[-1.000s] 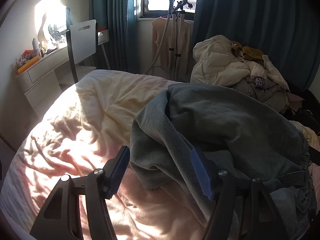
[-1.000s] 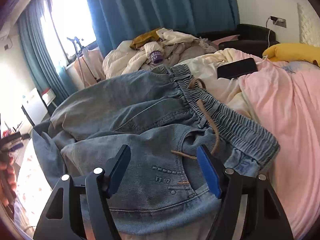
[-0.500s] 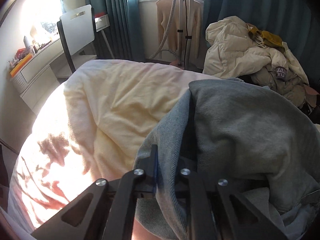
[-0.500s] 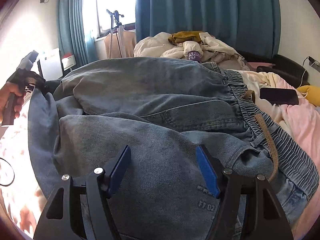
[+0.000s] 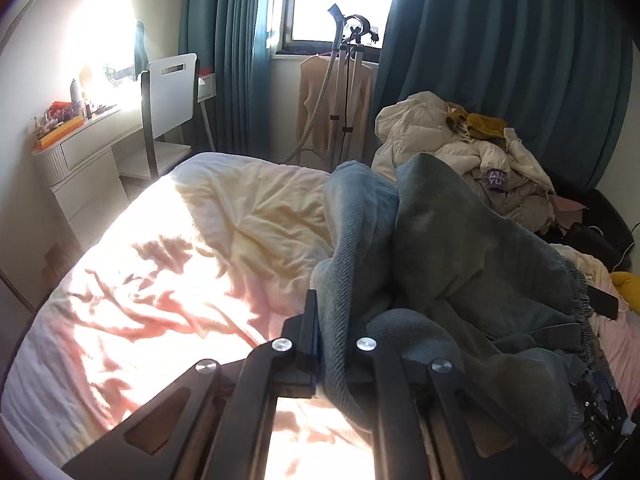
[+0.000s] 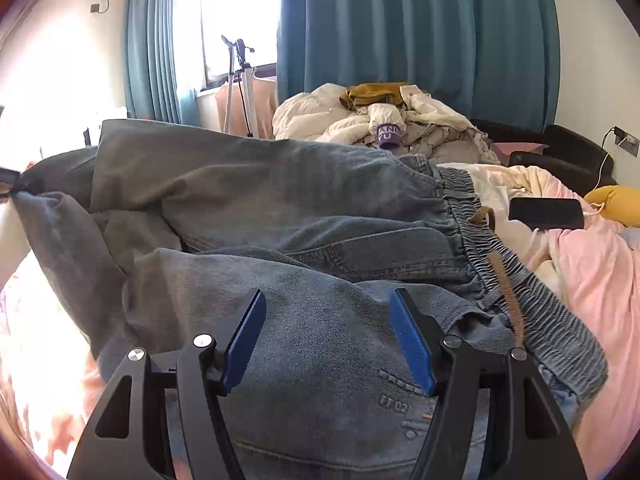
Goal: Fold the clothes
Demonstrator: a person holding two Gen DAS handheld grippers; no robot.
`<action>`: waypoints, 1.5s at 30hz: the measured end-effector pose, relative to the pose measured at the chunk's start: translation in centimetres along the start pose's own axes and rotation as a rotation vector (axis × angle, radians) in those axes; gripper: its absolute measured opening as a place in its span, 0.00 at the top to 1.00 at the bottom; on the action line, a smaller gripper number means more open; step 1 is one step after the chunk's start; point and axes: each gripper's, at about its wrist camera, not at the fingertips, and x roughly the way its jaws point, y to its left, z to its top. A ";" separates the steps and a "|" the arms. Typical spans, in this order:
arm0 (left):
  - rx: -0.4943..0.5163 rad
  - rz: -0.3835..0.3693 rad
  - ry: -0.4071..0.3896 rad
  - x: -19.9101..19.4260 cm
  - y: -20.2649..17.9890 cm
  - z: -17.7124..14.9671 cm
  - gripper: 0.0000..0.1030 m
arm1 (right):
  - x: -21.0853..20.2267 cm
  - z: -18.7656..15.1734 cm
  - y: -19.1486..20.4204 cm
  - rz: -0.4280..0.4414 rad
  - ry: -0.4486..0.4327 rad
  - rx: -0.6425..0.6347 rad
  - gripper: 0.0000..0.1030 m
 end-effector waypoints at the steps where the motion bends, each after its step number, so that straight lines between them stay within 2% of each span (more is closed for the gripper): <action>1: -0.031 -0.013 0.004 -1.1 0.4 -1.1 0.96 | -0.6 0.1 0.1 0.002 -0.006 -0.002 0.37; 6: -0.202 -0.051 0.064 -4.4 2.5 -7.1 0.96 | -3.1 0.5 0.3 0.023 -0.028 -0.001 0.37; 8: -0.286 -0.059 0.111 -4.4 3.9 -9.5 0.96 | -3.5 0.6 0.5 0.027 -0.026 -0.010 0.37; 12: -0.387 -0.102 0.195 -2.9 6.3 -12.8 0.96 | -3.2 0.3 1.1 0.040 0.021 -0.023 0.37; 15: -0.483 -0.152 0.217 -2.2 7.9 -13.3 0.96 | -2.6 -0.3 1.5 0.039 0.066 -0.043 0.37; 19: -0.573 -0.122 0.194 -1.9 10.2 -13.0 0.94 | -2.2 -0.9 1.5 0.045 0.112 -0.030 0.37; 25: -0.837 -0.236 0.212 -0.3 14.6 -13.9 0.80 | -2.0 -1.6 2.0 0.093 0.164 -0.008 0.37; 26: -0.867 -0.253 0.205 -0.2 15.1 -14.1 0.75 | -2.0 -1.6 2.3 0.101 0.169 -0.010 0.37; 27: -0.888 -0.260 0.199 -0.1 15.4 -14.0 0.66 | -2.0 -1.7 2.4 0.108 0.175 -0.010 0.37; 28: -0.893 -0.250 0.189 0.0 15.6 -13.7 0.62 | -1.9 -1.7 2.5 0.116 0.181 -0.005 0.37; 29: -0.894 -0.234 0.174 0.1 15.8 -13.4 0.52 | -1.8 -1.7 2.6 0.123 0.188 0.001 0.37; 31: -0.885 -0.187 0.138 0.8 16.2 -12.3 0.46 | -1.3 -1.8 2.7 0.133 0.206 0.012 0.37; 33: -0.829 -0.166 0.128 2.2 16.1 -10.8 0.45 | -0.8 -1.9 2.7 0.144 0.230 0.028 0.37; 35: -0.785 -0.187 0.138 4.0 15.9 -9.4 0.45 | -0.4 -2.0 2.4 0.161 0.251 0.055 0.37; 40: -0.654 -0.183 0.225 9.8 16.1 -6.1 0.45 | 0.5 -2.2 2.0 0.170 0.277 0.092 0.37; 42: -0.575 -0.163 0.267 11.9 16.3 -4.9 0.45 | 0.9 -2.4 1.8 0.168 0.290 0.100 0.37; 44: -0.511 -0.109 0.256 12.9 16.5 -3.7 0.45 | 1.4 -2.6 1.6 0.173 0.306 0.111 0.37; 45: -0.489 -0.106 0.242 13.2 16.6 -3.2 0.45 | 1.7 -2.6 1.5 0.174 0.310 0.115 0.37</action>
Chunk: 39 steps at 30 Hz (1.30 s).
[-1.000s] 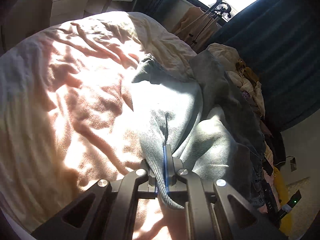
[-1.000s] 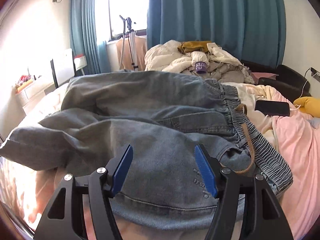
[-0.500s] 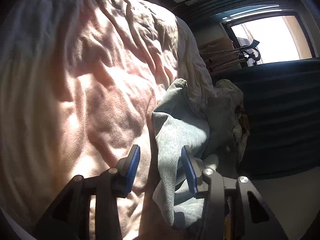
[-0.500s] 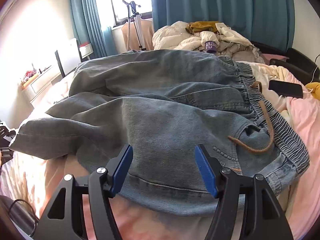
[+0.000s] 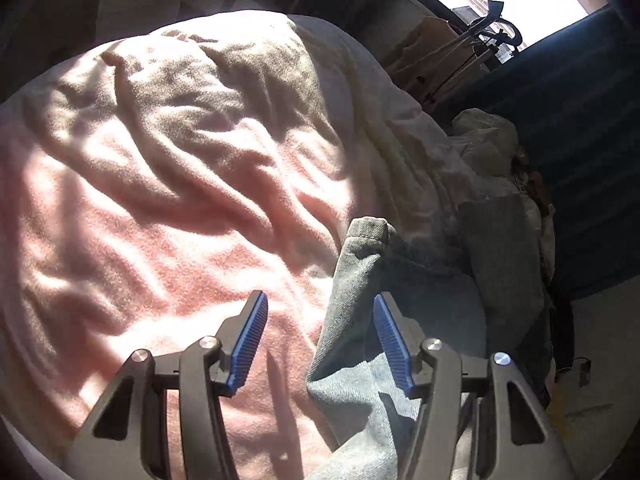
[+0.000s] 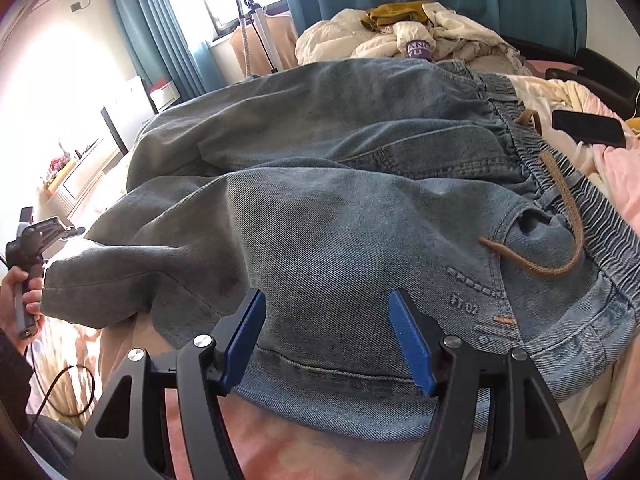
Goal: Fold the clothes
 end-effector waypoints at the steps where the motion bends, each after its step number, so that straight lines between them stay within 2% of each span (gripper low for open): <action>1: 0.014 -0.026 -0.001 0.2 -0.1 0.4 0.45 | 0.2 0.1 -0.1 0.000 0.001 0.002 0.37; 3: 0.039 -0.091 0.016 1.0 -0.4 0.8 0.45 | 0.8 0.2 -0.1 -0.003 0.006 0.005 0.37; 7: 0.150 -0.090 0.079 3.6 -2.1 0.2 0.45 | 2.1 0.5 -0.1 -0.014 0.009 0.002 0.37; 11: 0.224 0.004 0.092 5.7 -3.0 -0.3 0.47 | 3.1 0.7 -0.3 -0.025 0.018 0.003 0.37; 13: 0.216 0.019 0.058 5.5 -3.0 -0.2 0.52 | 3.4 0.7 -0.3 -0.033 0.016 -0.002 0.37; 17: 0.213 0.005 0.023 5.0 -3.2 -0.4 0.77 | 3.5 0.6 -0.1 -0.052 0.012 -0.022 0.37; 19: 0.232 0.007 0.006 4.5 -3.5 -0.6 0.86 | 3.5 0.6 0.0 -0.060 0.009 -0.031 0.37; 20: 0.242 0.009 -0.010 4.1 -3.8 -0.7 0.91 | 3.4 0.6 0.1 -0.064 0.008 -0.036 0.37; 22: 0.251 0.008 -0.057 2.9 -4.2 -0.8 0.95 | 3.2 0.5 0.2 -0.075 0.004 -0.048 0.37; 27: 0.202 -0.005 -0.218 -1.8 -3.7 -0.4 0.96 | 2.4 0.2 1.0 -0.108 -0.009 -0.105 0.37; 30: 0.145 -0.007 -0.337 -5.3 -2.0 -0.2 0.96 | 1.7 -0.2 1.7 -0.113 -0.020 -0.141 0.37; 32: 0.103 0.024 -0.408 -7.4 -0.5 0.0 0.96 | 1.5 -0.3 2.4 -0.115 -0.020 -0.161 0.37; 39: -0.085 0.091 -0.523 -13.1 5.9 2.5 0.97 | 1.8 -1.0 2.8 -0.087 0.029 -0.192 0.37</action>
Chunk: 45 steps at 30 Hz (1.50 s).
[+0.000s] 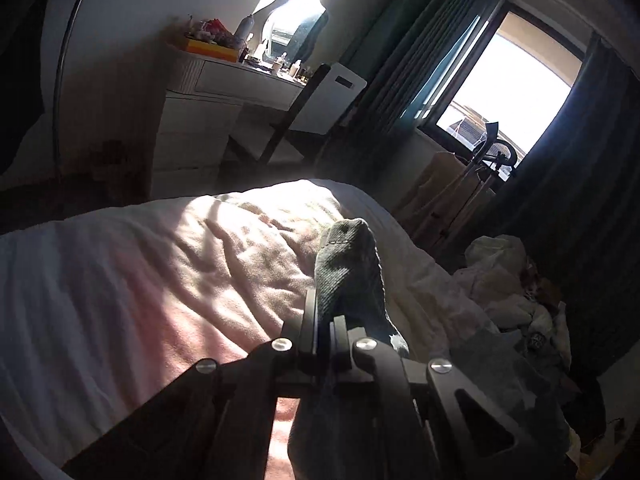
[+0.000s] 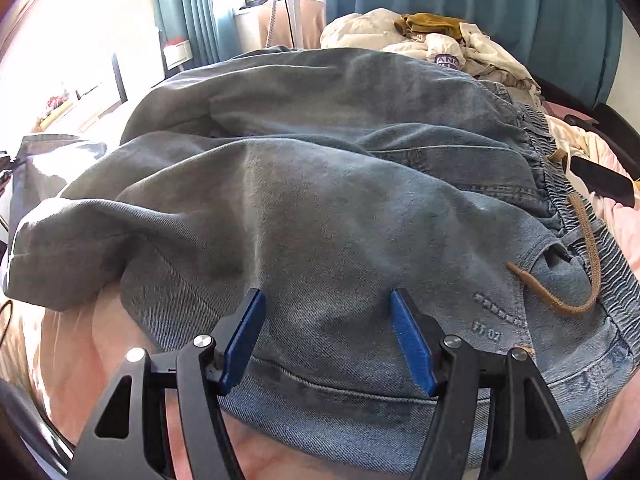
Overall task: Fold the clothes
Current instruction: 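Lift the pant leg with the left tool and lay it straight on the bed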
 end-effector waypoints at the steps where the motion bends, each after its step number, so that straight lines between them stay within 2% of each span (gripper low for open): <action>1: -0.023 0.016 -0.007 -0.1 0.9 0.7 0.97 | 0.2 0.0 -0.2 0.010 0.007 0.011 0.37; 3: -0.085 0.058 -0.018 -0.5 2.9 2.2 0.97 | 0.6 0.1 -0.6 0.029 0.019 0.034 0.37; 6: -0.151 0.074 -0.042 -2.0 4.2 5.7 0.97 | 0.8 0.2 -1.3 0.055 0.023 0.069 0.37; 9: -0.124 0.076 -0.097 -3.9 3.4 8.9 0.97 | 0.8 0.3 -1.7 0.067 0.026 0.085 0.37; 12: -0.103 0.101 -0.120 -4.8 4.2 9.8 0.97 | 0.7 0.4 -2.1 0.078 0.027 0.098 0.37; 16: -0.112 0.204 -0.076 -3.3 9.1 7.3 0.97 | 0.6 0.3 -3.0 0.096 0.035 0.138 0.37; 20: -0.166 0.297 0.065 -0.6 15.8 2.5 0.97 | 0.8 0.4 -3.8 0.111 0.048 0.173 0.37; 22: -0.232 0.289 0.108 -0.2 18.3 0.7 0.97 | 0.7 0.4 -4.2 0.117 0.047 0.191 0.37; 24: -0.299 0.240 0.112 -0.9 19.9 -0.3 0.96 | 0.4 0.5 -4.5 0.126 0.041 0.210 0.37; 26: -0.312 0.204 0.117 -1.7 20.2 -0.3 0.94 | -0.2 0.6 -4.9 0.127 0.020 0.226 0.37; 29: -0.303 0.186 0.137 -3.0 19.7 -0.2 0.80 | -0.9 1.0 -5.5 0.125 -0.006 0.262 0.37; 31: -0.255 0.197 0.142 -4.3 18.7 -0.2 0.66 | -1.5 1.1 -6.2 0.119 -0.023 0.297 0.37; 33: -0.187 0.222 0.151 -5.5 17.1 -0.4 0.50 | -2.2 1.4 -6.6 0.066 -0.046 0.311 0.37; 35: -0.127 0.206 0.152 -6.9 15.3 -1.0 0.48 | -3.3 1.4 -7.5 0.000 -0.069 0.322 0.37; 36: -0.102 0.189 0.156 -7.4 14.4 -1.4 0.47 | -3.9 1.4 -8.3 -0.006 -0.081 0.350 0.37; 39: -0.027 0.137 0.162 -8.9 10.7 -2.6 0.46 | -6.1 1.1 -11.1 -0.038 -0.128 0.459 0.37; 44: 0.125 0.032 0.186 -11.4 2.9 -5.0 0.46 | -11.1 -1.1 -17.0 -0.171 -0.225 0.679 0.37; 45: 0.159 0.013 0.185 -11.9 1.3 -5.5 0.46 | -11.8 -1.9 -18.4 -0.175 -0.239 0.736 0.37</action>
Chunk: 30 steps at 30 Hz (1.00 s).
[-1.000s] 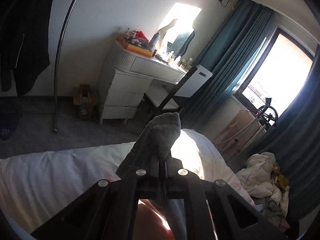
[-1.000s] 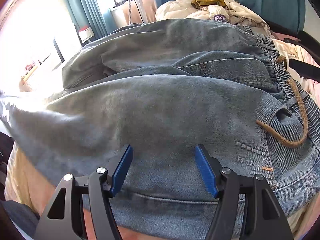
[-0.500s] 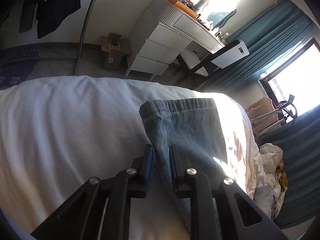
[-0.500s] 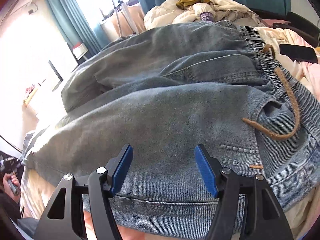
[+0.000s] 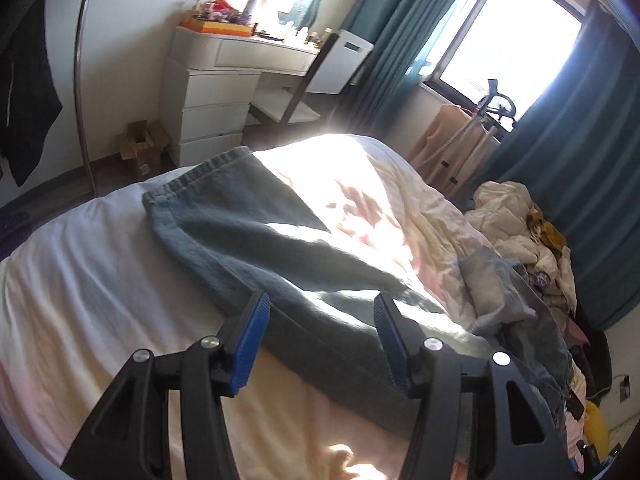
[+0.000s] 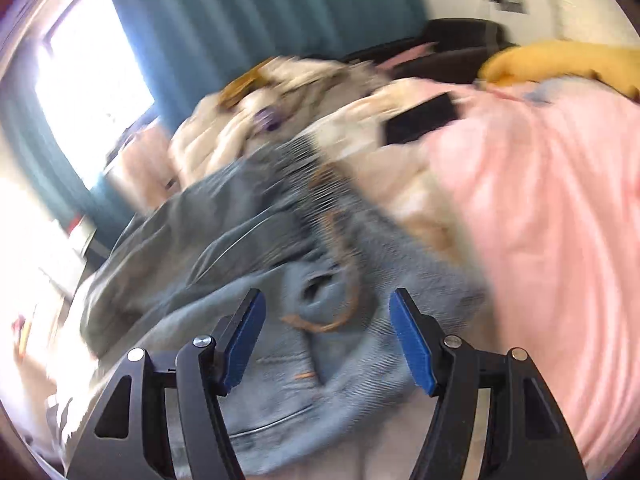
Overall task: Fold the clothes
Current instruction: 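Grasp the waistband with the right tool and lift it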
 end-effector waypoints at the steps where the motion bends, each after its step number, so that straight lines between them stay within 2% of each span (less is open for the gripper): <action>1: 0.029 -0.014 -0.002 -0.3 -1.6 -0.3 0.46 | -0.4 0.4 -1.6 -0.014 -0.004 0.065 0.36; 5: 0.117 -0.074 0.005 -1.1 -7.2 -1.8 0.46 | -0.4 0.9 -6.8 -0.105 0.019 0.309 0.26; 7: 0.165 -0.088 0.009 -1.2 -9.6 -2.8 0.46 | 0.4 0.6 -8.2 -0.121 0.061 0.389 0.26; 9: 0.199 -0.102 0.012 -1.1 -11.8 -4.0 0.46 | 1.6 0.4 -8.2 -0.072 0.114 0.384 0.26; 12: 0.179 -0.145 0.049 0.2 -13.8 -5.9 0.46 | 3.0 -0.2 -7.5 -0.001 0.180 0.377 0.26; 16: 0.173 -0.149 0.091 2.8 -14.6 -8.2 0.46 | 4.8 -0.8 -6.9 0.014 0.223 0.368 0.28; 19: 0.188 -0.111 0.102 4.2 -14.6 -9.1 0.46 | 5.7 -0.9 -6.2 0.025 0.224 0.349 0.39; 21: 0.203 -0.070 0.101 4.7 -14.4 -9.3 0.46 | 6.0 -1.1 -5.3 0.025 0.230 0.323 0.54; 22: 0.206 -0.056 0.102 4.9 -14.2 -9.3 0.46 | 5.9 -1.2 -4.8 0.012 0.225 0.299 0.57; 24: 0.214 -0.041 0.109 5.3 -13.9 -9.5 0.46 | 5.3 -1.0 -3.8 -0.005 0.199 0.245 0.74; 27: 0.249 -0.026 0.133 6.0 -14.2 -10.1 0.46 | 4.2 -0.8 -2.8 0.015 0.149 0.203 0.81; 30: 0.268 -0.041 0.141 6.0 -14.5 -10.5 0.46 | 2.7 -0.5 -2.1 0.023 0.082 0.179 0.84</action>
